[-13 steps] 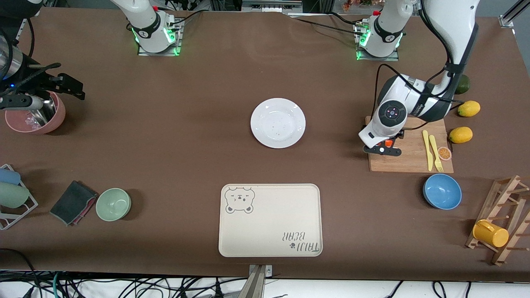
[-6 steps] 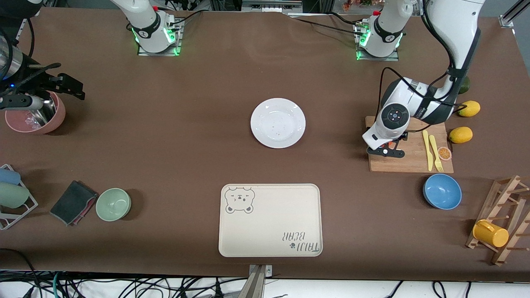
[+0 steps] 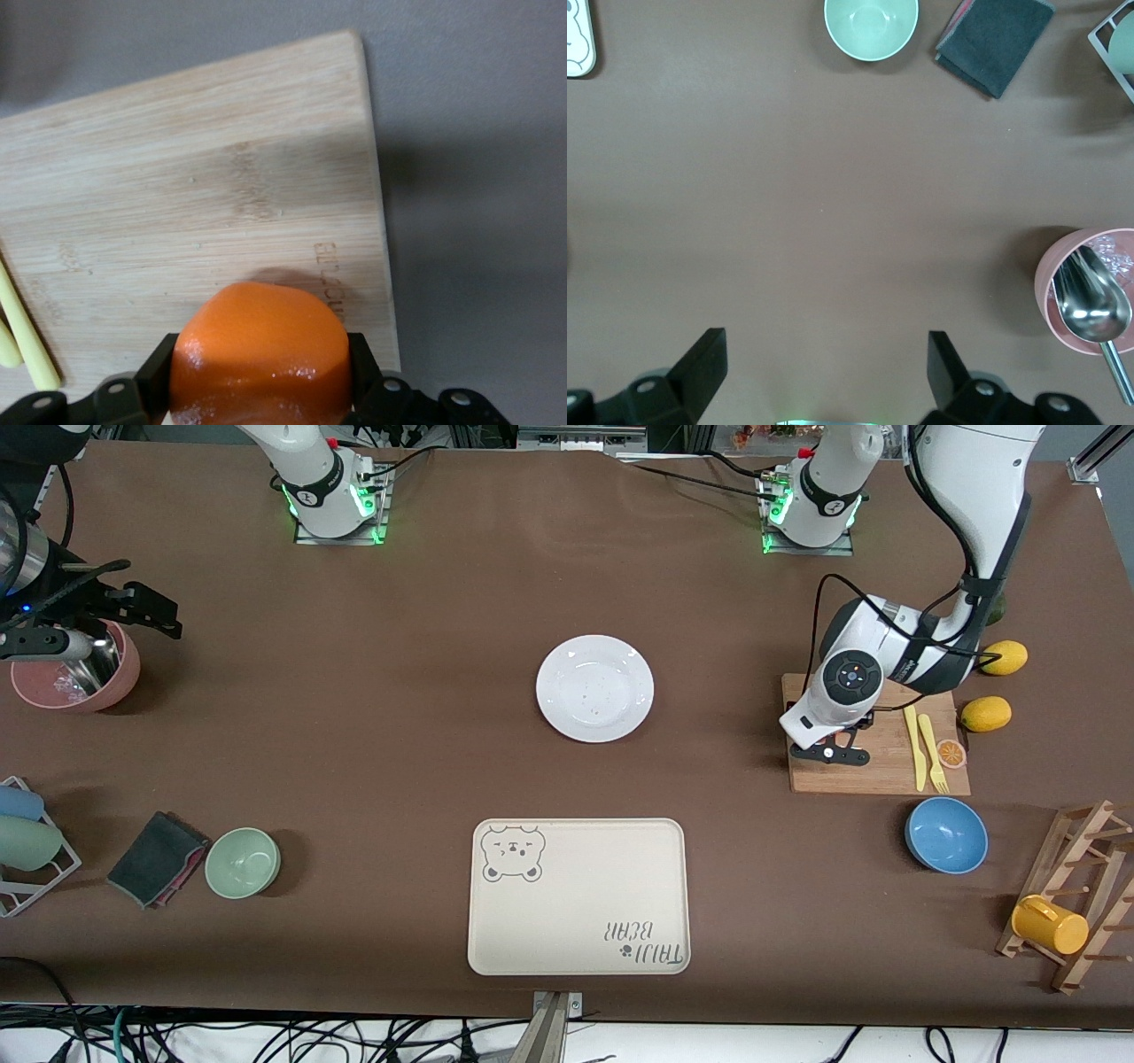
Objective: Place orange and plate with both arms
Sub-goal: 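Carry the orange with the left gripper and lower it onto the plate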
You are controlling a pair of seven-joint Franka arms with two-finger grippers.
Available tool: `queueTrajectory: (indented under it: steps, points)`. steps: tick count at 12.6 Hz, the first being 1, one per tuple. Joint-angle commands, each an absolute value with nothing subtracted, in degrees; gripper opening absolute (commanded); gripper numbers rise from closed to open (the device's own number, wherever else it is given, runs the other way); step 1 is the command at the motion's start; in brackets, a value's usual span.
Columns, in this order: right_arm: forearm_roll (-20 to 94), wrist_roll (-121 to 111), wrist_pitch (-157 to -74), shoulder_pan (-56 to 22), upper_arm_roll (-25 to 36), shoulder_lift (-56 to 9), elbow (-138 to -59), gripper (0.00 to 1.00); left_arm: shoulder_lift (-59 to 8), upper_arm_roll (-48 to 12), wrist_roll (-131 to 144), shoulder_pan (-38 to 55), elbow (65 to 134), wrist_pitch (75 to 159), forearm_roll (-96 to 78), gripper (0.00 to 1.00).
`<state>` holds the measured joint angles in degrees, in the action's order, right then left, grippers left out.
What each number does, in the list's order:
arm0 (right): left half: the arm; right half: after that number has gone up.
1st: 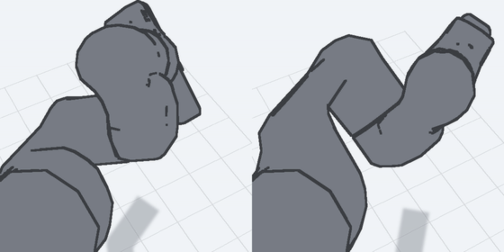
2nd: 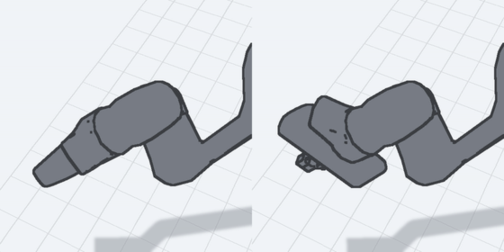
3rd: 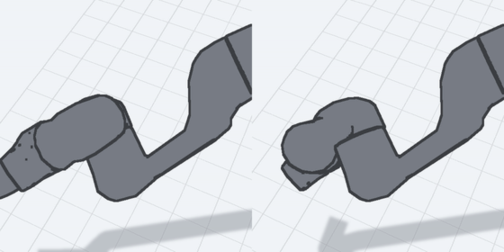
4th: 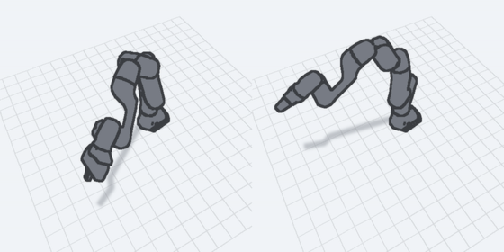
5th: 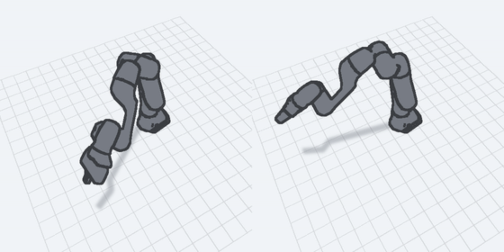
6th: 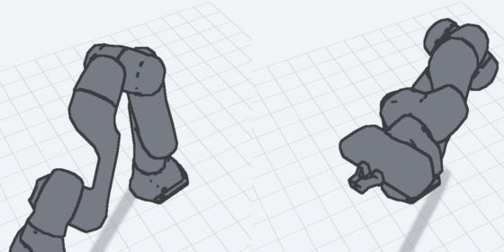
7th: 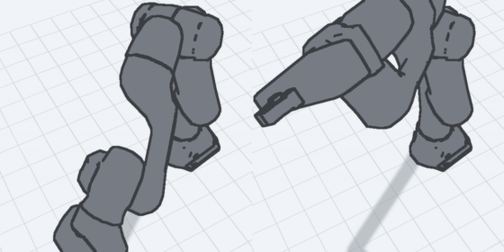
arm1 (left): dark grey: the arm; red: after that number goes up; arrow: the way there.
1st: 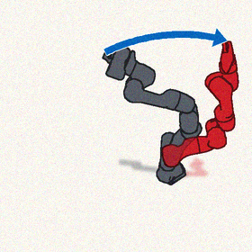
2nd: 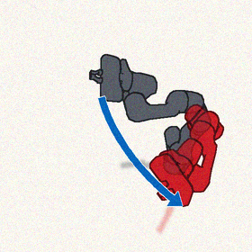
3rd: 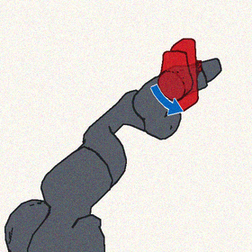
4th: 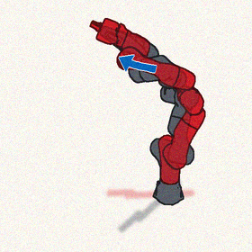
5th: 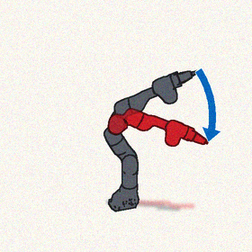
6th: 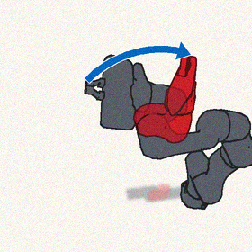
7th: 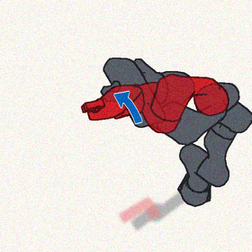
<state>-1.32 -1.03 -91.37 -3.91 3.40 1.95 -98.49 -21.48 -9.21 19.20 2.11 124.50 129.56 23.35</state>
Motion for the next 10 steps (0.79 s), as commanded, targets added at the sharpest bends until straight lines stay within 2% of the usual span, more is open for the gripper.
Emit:
queueTrajectory:
  steps: [1,4,7,10]
  points:
    - [-1.5,-1.0,-91.1,-3.9,3.3,1.9,-98.2,1.0,-19.4,-13.0,20.2,2.4,121.6,124.2,22.8,0.21]
    - [-1.5,-1.0,-91.1,-3.9,3.3,2.0,-98.2,1.0,-19.5,-16.7,20.7,2.9,115.3,117.4,12.5,0.2]
    - [-1.5,-1.0,-91.1,-3.9,3.3,1.9,-98.2,1.0,-20.3,-21.9,25.5,4.3,110.9,117.5,4.3,0.2]
    - [-1.5,-1.0,-91.1,-3.9,3.3,1.9,-98.2,1.0,-24.0,-22.9,39.1,12.4,103.0,117.6,3.3,0.21]
